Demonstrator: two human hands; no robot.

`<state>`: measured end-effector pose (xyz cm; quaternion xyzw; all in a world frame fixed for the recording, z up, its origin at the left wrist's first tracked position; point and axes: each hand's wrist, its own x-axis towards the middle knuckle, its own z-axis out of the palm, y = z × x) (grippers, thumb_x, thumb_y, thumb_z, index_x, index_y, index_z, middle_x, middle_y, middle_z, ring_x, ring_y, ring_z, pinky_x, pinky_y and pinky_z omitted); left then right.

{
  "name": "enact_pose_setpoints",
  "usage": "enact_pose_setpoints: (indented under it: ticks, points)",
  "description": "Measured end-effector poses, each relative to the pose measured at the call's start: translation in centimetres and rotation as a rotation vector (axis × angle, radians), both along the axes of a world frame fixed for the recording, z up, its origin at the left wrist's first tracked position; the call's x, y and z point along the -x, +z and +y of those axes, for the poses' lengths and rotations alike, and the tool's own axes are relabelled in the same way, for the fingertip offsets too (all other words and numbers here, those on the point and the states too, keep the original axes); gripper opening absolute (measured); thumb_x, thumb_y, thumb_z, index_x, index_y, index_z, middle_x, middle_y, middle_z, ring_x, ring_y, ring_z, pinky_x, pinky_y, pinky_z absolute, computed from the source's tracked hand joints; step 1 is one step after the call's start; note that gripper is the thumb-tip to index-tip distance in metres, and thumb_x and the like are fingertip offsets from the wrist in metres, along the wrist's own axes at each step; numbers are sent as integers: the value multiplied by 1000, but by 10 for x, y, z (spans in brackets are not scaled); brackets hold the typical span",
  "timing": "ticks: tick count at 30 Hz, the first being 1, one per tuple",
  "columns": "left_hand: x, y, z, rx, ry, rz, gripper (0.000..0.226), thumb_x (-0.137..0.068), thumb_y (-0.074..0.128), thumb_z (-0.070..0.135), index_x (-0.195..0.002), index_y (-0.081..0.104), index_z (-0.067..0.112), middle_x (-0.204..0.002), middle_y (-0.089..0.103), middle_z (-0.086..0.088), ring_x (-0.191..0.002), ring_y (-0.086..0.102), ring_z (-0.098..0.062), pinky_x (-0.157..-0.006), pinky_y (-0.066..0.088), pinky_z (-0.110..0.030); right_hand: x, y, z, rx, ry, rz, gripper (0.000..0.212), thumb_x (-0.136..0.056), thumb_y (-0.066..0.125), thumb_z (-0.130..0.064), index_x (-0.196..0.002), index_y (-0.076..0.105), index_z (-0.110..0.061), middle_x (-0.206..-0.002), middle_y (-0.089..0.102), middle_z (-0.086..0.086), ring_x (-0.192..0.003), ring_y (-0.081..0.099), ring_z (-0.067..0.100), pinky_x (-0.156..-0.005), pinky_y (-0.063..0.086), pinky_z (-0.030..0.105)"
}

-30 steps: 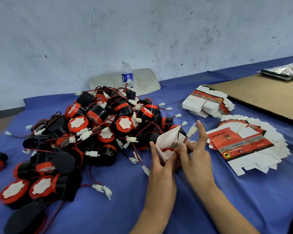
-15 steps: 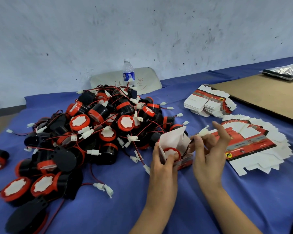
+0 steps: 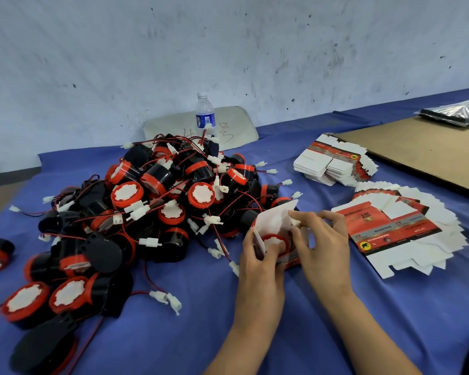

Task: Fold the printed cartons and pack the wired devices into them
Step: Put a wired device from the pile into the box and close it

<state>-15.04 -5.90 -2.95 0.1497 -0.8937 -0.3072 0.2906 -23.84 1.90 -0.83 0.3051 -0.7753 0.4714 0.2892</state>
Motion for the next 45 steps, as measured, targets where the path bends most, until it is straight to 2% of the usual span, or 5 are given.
enact_pose_setpoints:
  ticks: [6,13,24,35,45]
  points:
    - [1,-1,1,1,14,-11,32,-96,55,17,-127,56,28,-156,15,1,-138,35,-19,-107,41,-31,8,-4,3,-202,-77,-77,17,-74,78,-1,-86,76,-13,-128,59,13,-128,40,39,-94,42,57]
    - [-1,0,1,-31,13,-1,44,-95,57,12,-135,51,31,-160,9,0,-142,29,-17,-107,40,-27,7,0,2,-654,-80,-347,50,-94,28,-63,-115,68,-42,-153,-16,-31,-142,-21,6,-110,18,36]
    - [-4,5,-1,20,40,209,69,-95,51,-1,-142,25,43,-143,29,17,-135,35,-5,-97,43,-15,0,4,1,-516,133,-411,31,-100,39,-26,-122,60,-21,-146,40,-13,-103,55,18,-75,49,35]
    - [0,4,-7,-108,76,245,57,-90,45,38,-144,40,22,-127,35,19,-122,39,-5,-99,32,-10,-1,-1,0,-473,187,-363,30,-91,46,-17,-67,39,-33,-110,58,-9,-62,47,11,-49,28,20]
    - [-4,9,0,99,0,55,54,-94,22,54,-139,47,38,-129,50,11,-121,37,-3,-104,31,-17,-7,-2,-6,-819,117,-293,46,-95,42,-22,-140,40,-32,-159,16,-15,-96,60,13,-69,47,28]
